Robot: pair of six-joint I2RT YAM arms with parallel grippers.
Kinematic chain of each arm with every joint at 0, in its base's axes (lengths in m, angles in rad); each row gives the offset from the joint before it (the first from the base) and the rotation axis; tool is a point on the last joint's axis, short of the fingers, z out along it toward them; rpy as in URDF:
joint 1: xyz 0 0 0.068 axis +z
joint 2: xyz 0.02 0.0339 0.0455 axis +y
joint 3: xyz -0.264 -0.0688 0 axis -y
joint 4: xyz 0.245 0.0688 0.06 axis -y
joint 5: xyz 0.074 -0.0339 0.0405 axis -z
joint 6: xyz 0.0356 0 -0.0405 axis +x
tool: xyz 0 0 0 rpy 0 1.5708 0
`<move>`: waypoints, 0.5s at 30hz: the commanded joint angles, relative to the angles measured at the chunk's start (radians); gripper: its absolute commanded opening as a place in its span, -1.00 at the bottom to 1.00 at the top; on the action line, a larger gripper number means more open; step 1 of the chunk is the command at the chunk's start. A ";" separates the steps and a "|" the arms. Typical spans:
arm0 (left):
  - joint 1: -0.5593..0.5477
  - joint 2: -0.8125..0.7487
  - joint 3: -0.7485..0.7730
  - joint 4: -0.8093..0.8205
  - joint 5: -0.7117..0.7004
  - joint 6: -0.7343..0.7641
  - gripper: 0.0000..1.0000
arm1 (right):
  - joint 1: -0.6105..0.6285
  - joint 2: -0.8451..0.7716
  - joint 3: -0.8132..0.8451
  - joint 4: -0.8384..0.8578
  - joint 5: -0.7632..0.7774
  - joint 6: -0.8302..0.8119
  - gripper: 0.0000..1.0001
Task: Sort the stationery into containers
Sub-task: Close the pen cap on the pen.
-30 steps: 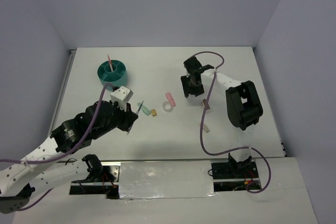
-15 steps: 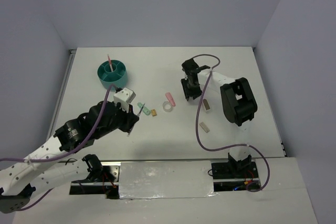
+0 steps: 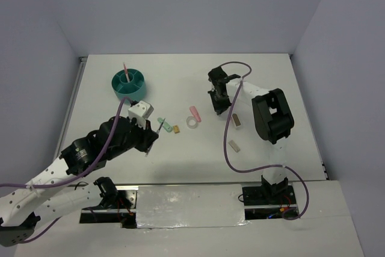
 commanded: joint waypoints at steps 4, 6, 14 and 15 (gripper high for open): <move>0.006 0.006 -0.002 0.035 0.023 0.024 -1.00 | 0.018 -0.016 -0.026 0.072 -0.095 0.018 -1.00; 0.006 0.008 0.006 0.044 0.043 -0.006 -1.00 | 0.018 -0.088 -0.100 0.154 -0.113 0.047 -1.00; -0.001 -0.060 -0.269 0.597 0.337 -0.221 -1.00 | 0.167 -0.882 -0.567 0.583 0.104 0.504 -1.00; -0.004 -0.044 -0.316 0.735 0.353 -0.240 -1.00 | 0.190 -0.956 -0.658 0.649 0.138 0.550 -1.00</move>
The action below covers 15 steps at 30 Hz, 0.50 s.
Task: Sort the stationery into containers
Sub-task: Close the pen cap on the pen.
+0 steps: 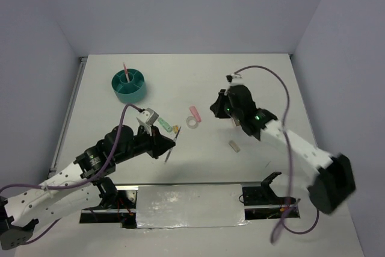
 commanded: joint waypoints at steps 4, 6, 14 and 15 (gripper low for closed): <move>-0.019 0.073 -0.148 0.659 0.204 -0.196 -1.00 | 0.227 -0.589 -0.288 0.424 0.236 0.389 -1.00; -0.028 0.105 -0.168 0.791 0.238 -0.215 -1.00 | 0.261 -0.656 -0.332 0.477 0.213 0.403 -1.00; -0.038 0.134 -0.175 0.925 0.258 -0.246 -1.00 | 0.351 -0.769 -0.359 0.541 0.135 0.357 -1.00; -0.039 0.142 -0.172 0.927 0.263 -0.244 -1.00 | 0.353 -0.768 -0.361 0.553 0.121 0.354 -1.00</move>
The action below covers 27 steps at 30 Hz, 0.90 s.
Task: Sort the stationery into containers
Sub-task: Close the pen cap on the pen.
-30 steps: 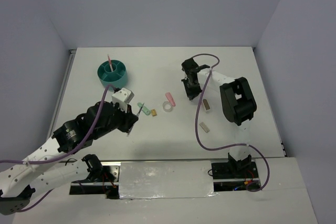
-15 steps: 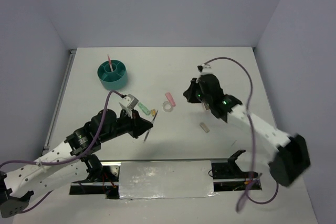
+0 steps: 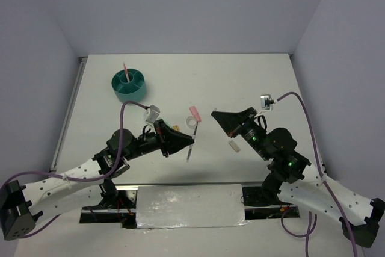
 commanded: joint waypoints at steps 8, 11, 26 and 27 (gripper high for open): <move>-0.008 0.019 0.014 0.143 0.030 -0.021 -1.00 | 0.027 0.069 0.039 0.194 -0.162 -0.062 -1.00; -0.006 0.018 0.015 0.138 0.030 -0.017 -1.00 | 0.039 0.101 0.051 0.189 -0.165 -0.075 -1.00; -0.008 0.026 -0.008 0.143 0.029 -0.018 -1.00 | 0.050 0.094 0.079 0.169 -0.154 -0.118 -1.00; -0.008 0.026 -0.012 0.143 0.029 -0.018 -1.00 | 0.052 0.092 0.084 0.166 -0.154 -0.121 -1.00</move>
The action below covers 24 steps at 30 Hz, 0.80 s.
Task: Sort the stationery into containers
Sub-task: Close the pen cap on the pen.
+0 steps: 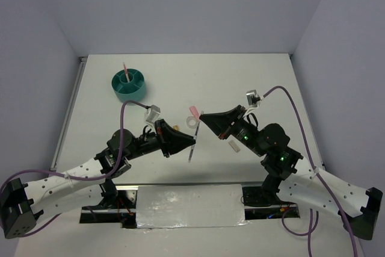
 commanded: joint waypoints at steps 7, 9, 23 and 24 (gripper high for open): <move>-0.004 -0.003 -0.008 0.049 0.005 0.002 -1.00 | 0.010 -0.017 0.067 0.024 -0.013 -0.040 -1.00; -0.004 -0.003 -0.005 0.045 0.006 0.005 -1.00 | 0.010 -0.015 0.062 0.030 -0.018 -0.039 -1.00; -0.004 -0.020 0.001 0.042 0.012 0.014 -1.00 | 0.010 -0.003 0.045 0.016 -0.001 -0.048 -1.00; -0.002 -0.023 0.001 0.037 0.009 0.016 -1.00 | 0.009 0.000 0.044 0.018 -0.002 -0.046 -1.00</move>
